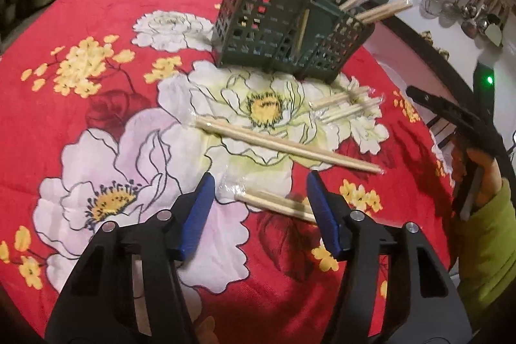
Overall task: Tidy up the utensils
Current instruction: 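Close the right gripper on wrapped chopsticks while the left gripper grasps another pair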
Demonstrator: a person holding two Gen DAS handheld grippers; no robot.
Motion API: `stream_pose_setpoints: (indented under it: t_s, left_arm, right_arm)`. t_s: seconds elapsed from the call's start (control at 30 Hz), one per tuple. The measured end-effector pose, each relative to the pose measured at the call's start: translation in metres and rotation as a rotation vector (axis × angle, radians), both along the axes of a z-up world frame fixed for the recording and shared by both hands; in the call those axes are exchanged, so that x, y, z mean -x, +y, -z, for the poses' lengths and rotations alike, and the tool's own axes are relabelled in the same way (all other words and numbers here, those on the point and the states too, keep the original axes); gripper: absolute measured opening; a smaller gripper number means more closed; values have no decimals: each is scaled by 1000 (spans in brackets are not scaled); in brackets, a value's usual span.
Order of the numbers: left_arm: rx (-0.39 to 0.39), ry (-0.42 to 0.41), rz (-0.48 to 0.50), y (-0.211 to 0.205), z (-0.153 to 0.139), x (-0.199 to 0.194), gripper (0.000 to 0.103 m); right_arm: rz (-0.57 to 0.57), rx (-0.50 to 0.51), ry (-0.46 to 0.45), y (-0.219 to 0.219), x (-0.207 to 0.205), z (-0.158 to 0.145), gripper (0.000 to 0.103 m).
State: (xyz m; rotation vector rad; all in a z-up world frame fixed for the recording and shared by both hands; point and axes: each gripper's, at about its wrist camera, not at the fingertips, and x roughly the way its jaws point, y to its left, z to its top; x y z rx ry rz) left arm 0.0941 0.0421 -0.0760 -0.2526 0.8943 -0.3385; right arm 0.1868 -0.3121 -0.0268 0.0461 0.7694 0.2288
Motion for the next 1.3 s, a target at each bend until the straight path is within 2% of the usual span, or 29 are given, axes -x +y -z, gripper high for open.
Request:
stream_pose_setpoints:
  t_s: [0.07, 0.17, 0.3, 0.43, 0.53, 0.63, 0.7, 1.0, 1.13, 1.3]
  left_arm:
    - [-7, 0, 4, -2, 2, 0, 50]
    - [-26, -7, 2, -2, 3, 0, 43]
    - [-37, -7, -3, -2, 5, -2, 36]
    - [-36, -3, -11, 0, 7, -5, 29]
    - [-42, -6, -14, 0, 7, -6, 28]
    - [-42, -5, -19, 1, 7, -7, 24]
    - [-40, -6, -21, 2, 8, -6, 23]
    - [-6, -1, -27, 8, 8, -7, 10]
    - [41, 13, -31, 14, 10, -9, 6]
    - [45, -1, -30, 14, 7, -7, 5]
  right_arm:
    - [3, -3, 8, -1, -7, 5, 50]
    - [13, -15, 45, -3, -22, 18, 50]
    - [16, -64, 84, -4, -36, 29, 40]
    - [16, -94, 109, -2, -43, 38, 38]
    - [34, -121, 145, -4, -48, 49, 29]
    - [56, -139, 141, -7, -47, 51, 19]
    - [60, -125, 143, -6, -46, 52, 4]
    - [82, -127, 68, -11, -29, 38, 2]
    - [86, -139, 11, -14, -16, 23, 2]
    - [86, -184, -57, -20, 3, 3, 2]
